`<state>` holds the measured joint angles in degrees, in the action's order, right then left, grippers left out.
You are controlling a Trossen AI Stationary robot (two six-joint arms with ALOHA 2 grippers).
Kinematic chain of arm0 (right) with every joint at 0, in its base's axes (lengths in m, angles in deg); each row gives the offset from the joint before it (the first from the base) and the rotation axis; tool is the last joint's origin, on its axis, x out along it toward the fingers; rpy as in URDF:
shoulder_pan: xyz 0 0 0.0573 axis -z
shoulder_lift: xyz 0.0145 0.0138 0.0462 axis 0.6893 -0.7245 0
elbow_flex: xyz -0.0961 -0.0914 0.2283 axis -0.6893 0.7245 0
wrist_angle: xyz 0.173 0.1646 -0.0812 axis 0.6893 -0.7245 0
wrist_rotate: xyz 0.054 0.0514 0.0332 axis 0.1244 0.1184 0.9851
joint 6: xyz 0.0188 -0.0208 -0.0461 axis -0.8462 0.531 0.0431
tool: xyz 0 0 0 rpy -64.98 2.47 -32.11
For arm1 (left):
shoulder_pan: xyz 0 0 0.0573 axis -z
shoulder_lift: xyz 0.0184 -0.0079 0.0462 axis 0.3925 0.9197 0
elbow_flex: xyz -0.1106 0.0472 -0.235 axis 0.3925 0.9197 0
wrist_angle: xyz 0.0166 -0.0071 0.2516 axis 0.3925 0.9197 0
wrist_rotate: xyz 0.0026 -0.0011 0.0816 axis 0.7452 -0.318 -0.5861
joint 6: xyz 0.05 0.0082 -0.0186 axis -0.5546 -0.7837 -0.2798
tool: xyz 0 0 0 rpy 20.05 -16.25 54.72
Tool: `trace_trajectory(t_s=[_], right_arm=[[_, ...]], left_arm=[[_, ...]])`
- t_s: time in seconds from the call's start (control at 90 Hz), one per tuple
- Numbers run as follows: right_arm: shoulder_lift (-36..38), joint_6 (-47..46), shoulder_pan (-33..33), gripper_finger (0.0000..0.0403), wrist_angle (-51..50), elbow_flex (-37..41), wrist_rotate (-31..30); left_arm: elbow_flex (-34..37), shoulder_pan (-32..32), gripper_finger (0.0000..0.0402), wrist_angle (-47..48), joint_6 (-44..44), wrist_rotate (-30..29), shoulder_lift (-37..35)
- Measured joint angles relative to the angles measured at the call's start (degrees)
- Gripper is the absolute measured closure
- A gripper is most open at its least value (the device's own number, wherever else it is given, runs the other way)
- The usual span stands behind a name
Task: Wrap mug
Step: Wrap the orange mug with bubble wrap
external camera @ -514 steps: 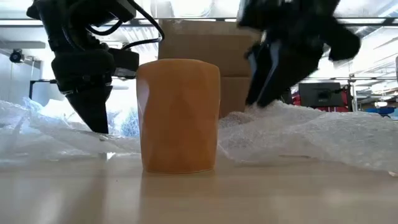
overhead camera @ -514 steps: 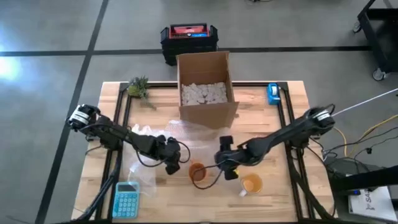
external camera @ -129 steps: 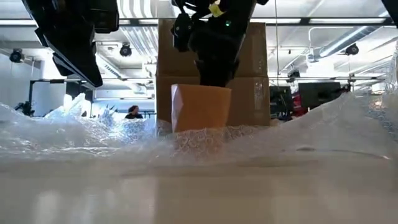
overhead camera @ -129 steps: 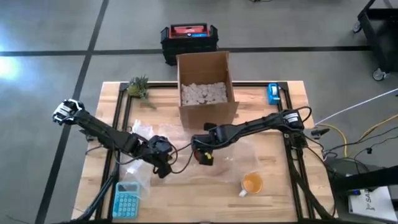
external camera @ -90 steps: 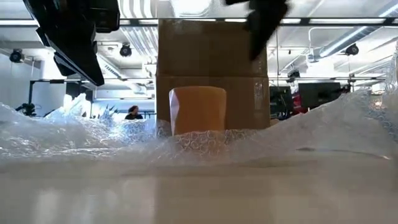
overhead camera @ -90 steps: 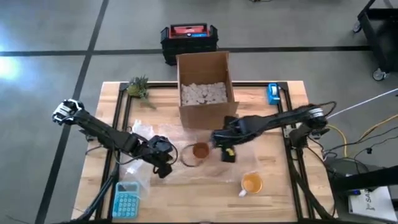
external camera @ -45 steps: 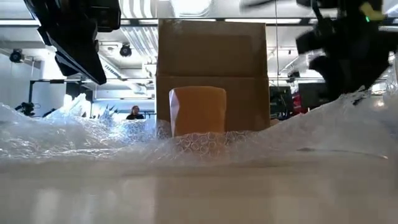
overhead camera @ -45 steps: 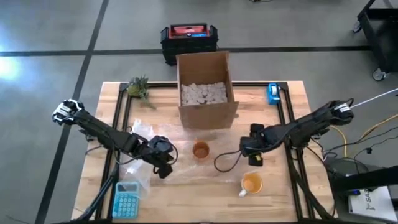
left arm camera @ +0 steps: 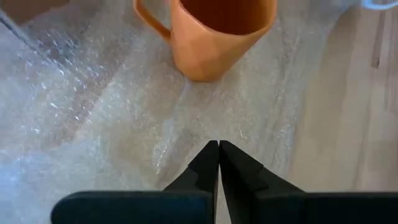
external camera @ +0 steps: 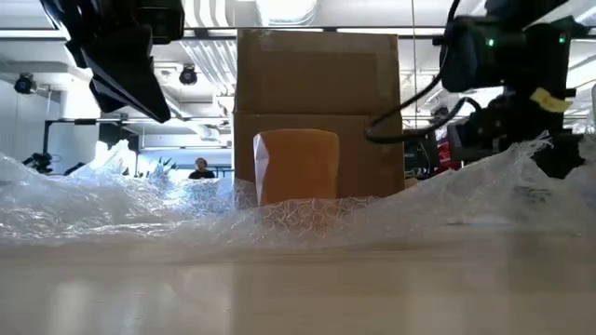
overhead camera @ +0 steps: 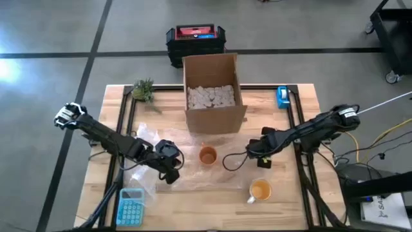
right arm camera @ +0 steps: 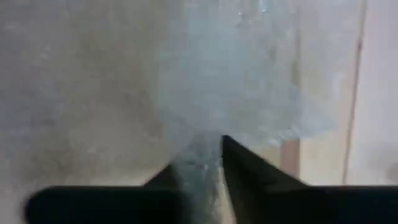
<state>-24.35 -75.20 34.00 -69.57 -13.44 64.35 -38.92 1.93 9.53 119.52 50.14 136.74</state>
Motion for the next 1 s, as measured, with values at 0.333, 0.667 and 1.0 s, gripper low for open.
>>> trace_trajectory(t_s=[0.333, 0.667, 1.0], right_arm=[[7.36, 9.61, 0.12, 0.0402, -0.29, -9.58, 0.84], [9.96, 17.79, 0.12, 0.0403, 15.93, -20.55, 1.46], [-5.14, 19.57, 0.10, 0.0403, 27.98, -29.73, 2.59]], left_arm=[[0.00, 0.00, 0.0402, -2.18, -1.42, -0.40, 0.00], [0.00, 0.00, 0.0402, -2.91, -2.78, -1.97, 0.00], [0.07, 0.00, 0.0402, -8.66, -6.98, -3.65, 0.00]])
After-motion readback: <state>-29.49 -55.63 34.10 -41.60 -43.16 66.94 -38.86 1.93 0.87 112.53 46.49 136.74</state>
